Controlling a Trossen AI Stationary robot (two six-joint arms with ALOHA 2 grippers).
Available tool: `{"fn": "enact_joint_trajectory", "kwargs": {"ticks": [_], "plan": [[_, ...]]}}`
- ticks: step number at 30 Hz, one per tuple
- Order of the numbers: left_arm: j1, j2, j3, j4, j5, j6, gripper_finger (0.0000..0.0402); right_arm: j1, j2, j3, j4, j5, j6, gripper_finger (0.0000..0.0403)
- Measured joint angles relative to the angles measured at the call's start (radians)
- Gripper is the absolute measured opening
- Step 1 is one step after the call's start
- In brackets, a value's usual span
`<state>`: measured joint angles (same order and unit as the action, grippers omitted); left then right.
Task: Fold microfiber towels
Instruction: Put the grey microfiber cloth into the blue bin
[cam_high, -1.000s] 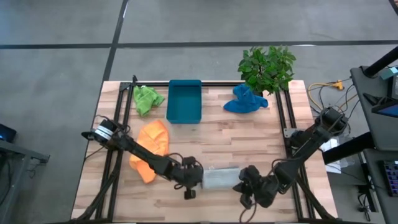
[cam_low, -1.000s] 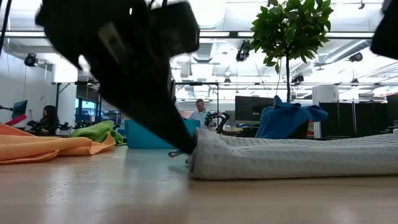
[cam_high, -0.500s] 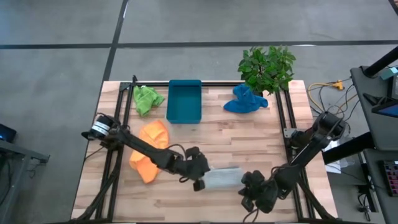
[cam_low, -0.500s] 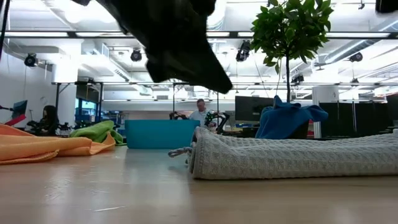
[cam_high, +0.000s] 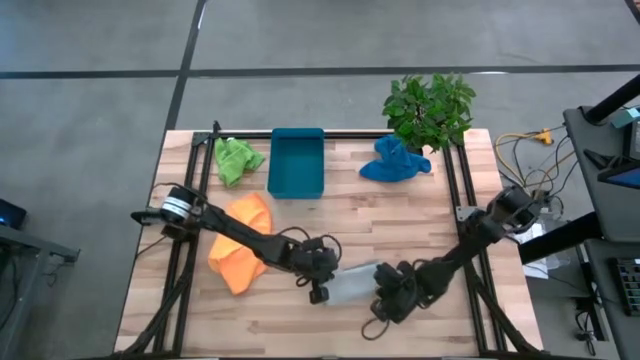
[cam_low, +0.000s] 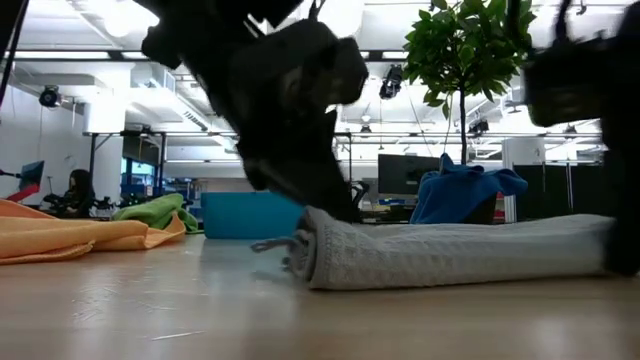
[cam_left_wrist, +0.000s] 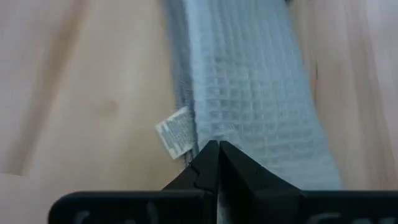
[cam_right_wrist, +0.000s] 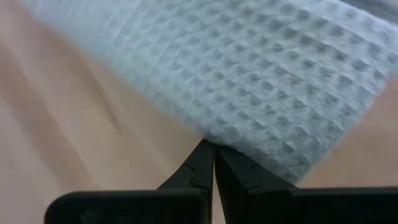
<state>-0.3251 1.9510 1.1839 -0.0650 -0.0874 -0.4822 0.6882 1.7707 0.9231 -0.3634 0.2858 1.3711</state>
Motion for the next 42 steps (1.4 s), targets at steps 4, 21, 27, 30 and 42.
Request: {"fn": "enact_joint_trajectory", "kwargs": {"ticks": [4, 21, 27, 30, 42], "plan": [[-0.010, 0.033, 0.002, 0.011, 0.097, -0.007, 0.0000, -0.075, -0.003, -0.001, 0.000, -0.001, -0.088, 0.0009], [-0.008, -0.072, -0.007, -0.027, 0.112, 0.030, 0.0000, -0.083, -0.176, -0.007, -0.068, 0.120, 0.011, 0.0009], [0.004, -0.071, -0.004, -0.008, 0.123, 0.103, 0.0000, -0.062, -0.177, -0.050, -0.032, 0.194, 0.178, 0.0032], [0.012, -0.070, -0.008, -0.004, 0.142, 0.130, 0.0000, -0.062, -0.183, -0.108, 0.084, 0.168, 0.247, 0.0067], [0.057, -0.069, -0.007, 0.063, 0.189, 0.181, 0.0000, -0.060, -0.226, -0.259, 0.346, 0.152, 0.381, 0.0211]]}}
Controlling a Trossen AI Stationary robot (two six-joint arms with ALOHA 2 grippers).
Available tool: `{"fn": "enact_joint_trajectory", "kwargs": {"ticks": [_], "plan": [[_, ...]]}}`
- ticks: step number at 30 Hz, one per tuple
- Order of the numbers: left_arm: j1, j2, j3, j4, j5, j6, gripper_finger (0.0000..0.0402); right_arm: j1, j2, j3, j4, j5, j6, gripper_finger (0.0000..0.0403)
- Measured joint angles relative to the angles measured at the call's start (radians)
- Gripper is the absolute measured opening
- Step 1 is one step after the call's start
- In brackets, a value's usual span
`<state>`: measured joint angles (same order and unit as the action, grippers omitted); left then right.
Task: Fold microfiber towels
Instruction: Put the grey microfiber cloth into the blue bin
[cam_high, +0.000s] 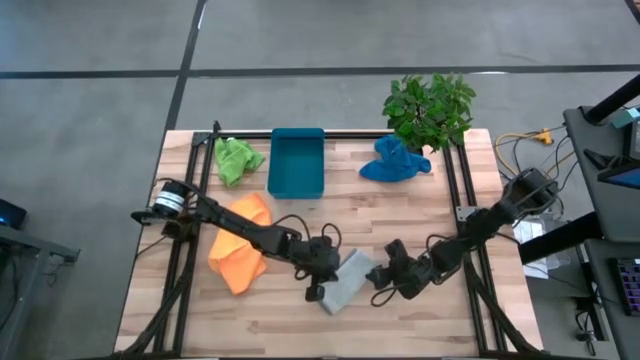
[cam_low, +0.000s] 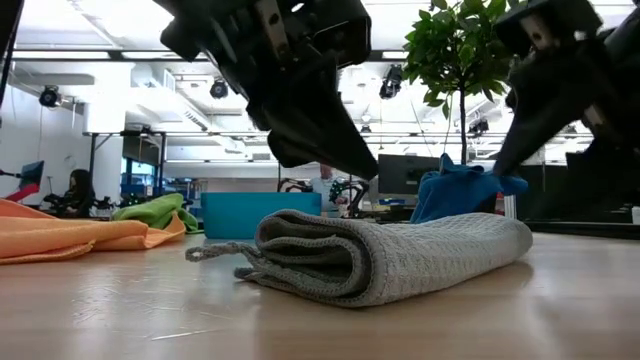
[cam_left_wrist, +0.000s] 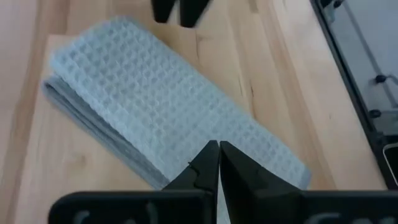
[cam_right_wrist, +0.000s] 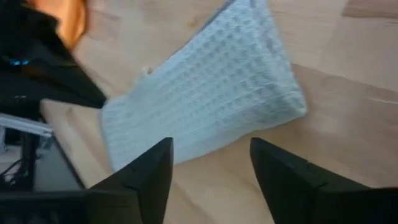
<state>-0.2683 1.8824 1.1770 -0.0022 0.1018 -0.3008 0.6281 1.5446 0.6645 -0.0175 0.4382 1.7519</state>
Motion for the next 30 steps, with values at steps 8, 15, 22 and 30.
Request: {"fn": "enact_joint_trajectory", "kwargs": {"ticks": [8, 15, 22, 30], "plan": [[0.042, 0.055, 0.023, 0.076, 0.084, -0.006, 0.0000, -0.011, -0.051, -0.006, -0.126, -0.002, 0.031, 0.0221], [0.064, 0.148, 0.044, 0.072, 0.156, -0.014, 0.0000, -0.055, -0.051, -0.034, -0.129, -0.089, 0.018, 0.0227], [0.068, 0.229, 0.050, 0.079, 0.197, -0.071, 0.0000, -0.074, -0.050, -0.041, -0.113, -0.095, 0.015, 0.0241], [0.069, 0.266, 0.049, 0.070, 0.199, -0.087, 0.0000, -0.082, -0.049, -0.058, -0.098, -0.107, 0.037, 0.0249]]}}
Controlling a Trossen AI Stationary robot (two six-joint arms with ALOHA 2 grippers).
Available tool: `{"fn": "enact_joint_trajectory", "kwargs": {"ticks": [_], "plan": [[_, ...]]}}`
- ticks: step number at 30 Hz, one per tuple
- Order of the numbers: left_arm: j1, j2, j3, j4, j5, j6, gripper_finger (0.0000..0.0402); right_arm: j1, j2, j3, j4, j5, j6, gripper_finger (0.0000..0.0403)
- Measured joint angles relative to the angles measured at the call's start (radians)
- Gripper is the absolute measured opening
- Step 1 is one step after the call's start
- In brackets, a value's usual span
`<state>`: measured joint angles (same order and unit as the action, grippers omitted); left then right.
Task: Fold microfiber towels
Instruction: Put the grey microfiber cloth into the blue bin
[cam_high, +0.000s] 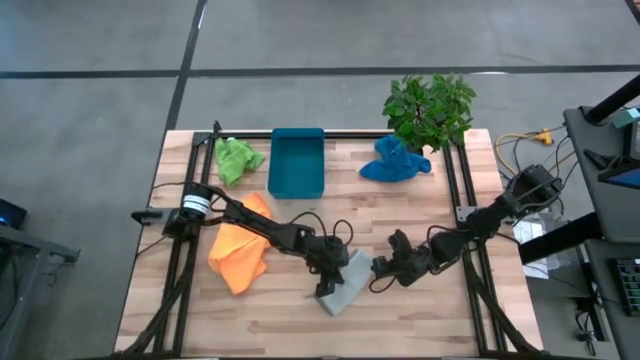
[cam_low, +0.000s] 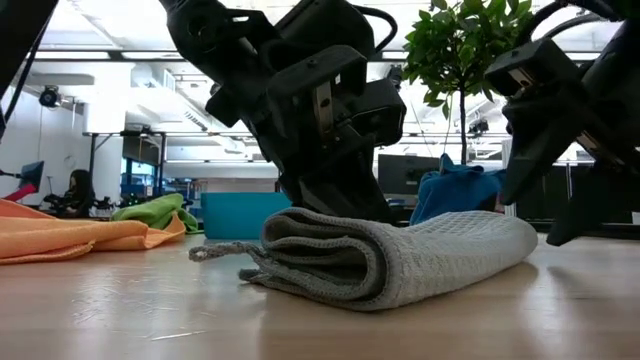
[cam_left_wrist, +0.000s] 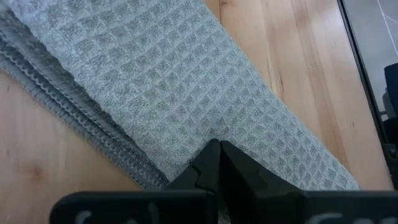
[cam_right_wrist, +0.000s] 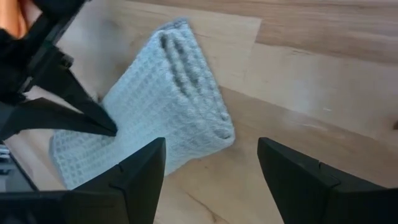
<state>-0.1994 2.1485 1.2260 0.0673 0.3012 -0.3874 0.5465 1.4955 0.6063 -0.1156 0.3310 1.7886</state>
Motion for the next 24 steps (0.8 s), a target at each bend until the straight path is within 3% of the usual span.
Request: {"fn": "enact_joint_trajectory", "kwargs": {"ticks": [16, 24], "plan": [[0.001, 0.001, -0.004, 0.003, -0.001, -0.002, 0.0000, -0.056, 0.139, -0.021, 0.281, -0.043, -0.042, 0.0247], [0.001, 0.001, -0.004, 0.003, -0.001, -0.002, 0.0000, -0.057, 0.139, -0.026, 0.359, -0.045, -0.170, 0.0199]]}}
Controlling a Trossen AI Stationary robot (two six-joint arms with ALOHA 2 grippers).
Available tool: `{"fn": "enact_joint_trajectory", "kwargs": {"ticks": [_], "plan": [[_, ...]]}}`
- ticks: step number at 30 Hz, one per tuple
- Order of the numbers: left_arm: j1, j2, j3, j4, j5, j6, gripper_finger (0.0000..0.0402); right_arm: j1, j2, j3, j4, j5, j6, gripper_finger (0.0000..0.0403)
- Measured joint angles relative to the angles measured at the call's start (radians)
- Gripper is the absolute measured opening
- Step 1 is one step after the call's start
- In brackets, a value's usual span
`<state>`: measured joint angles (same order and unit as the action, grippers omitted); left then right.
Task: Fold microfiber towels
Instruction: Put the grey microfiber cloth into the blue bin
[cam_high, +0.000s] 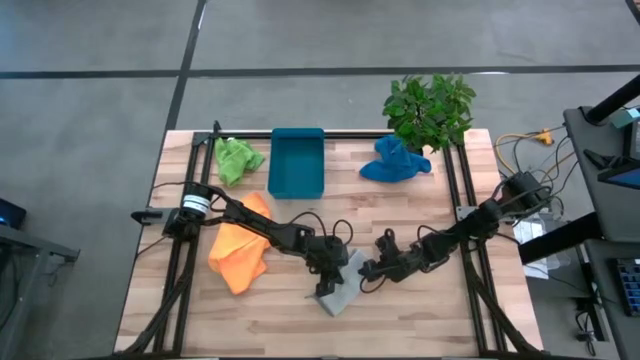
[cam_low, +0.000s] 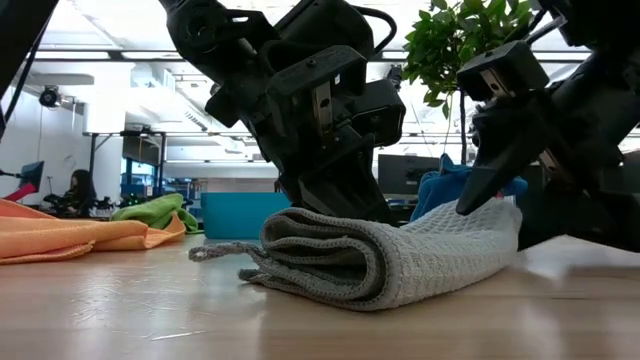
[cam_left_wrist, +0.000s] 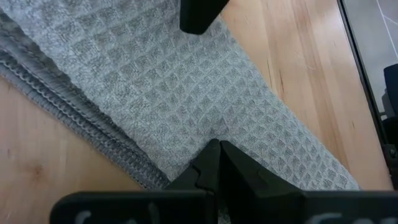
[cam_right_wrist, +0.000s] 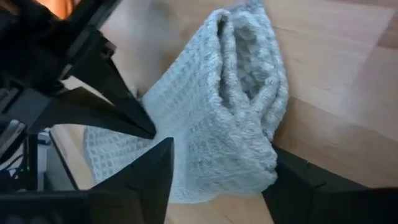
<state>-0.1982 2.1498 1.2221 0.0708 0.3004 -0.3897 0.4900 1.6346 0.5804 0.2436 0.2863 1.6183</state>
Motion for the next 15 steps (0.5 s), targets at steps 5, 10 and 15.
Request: {"fn": "enact_joint_trajectory", "kwargs": {"ticks": [5, 10, 15], "plan": [[0.000, 0.000, 0.000, 0.000, 0.001, 0.000, 0.0000, 0.001, -0.002, 0.000, -0.001, 0.028, -0.007, 0.0152], [0.000, 0.000, 0.000, 0.000, 0.002, -0.024, 0.0000, 0.002, -0.004, 0.000, -0.009, 0.051, -0.031, 0.0126], [0.000, -0.001, 0.000, 0.000, 0.002, -0.023, 0.0000, 0.002, -0.004, 0.000, -0.038, 0.055, -0.055, 0.0091]]}}
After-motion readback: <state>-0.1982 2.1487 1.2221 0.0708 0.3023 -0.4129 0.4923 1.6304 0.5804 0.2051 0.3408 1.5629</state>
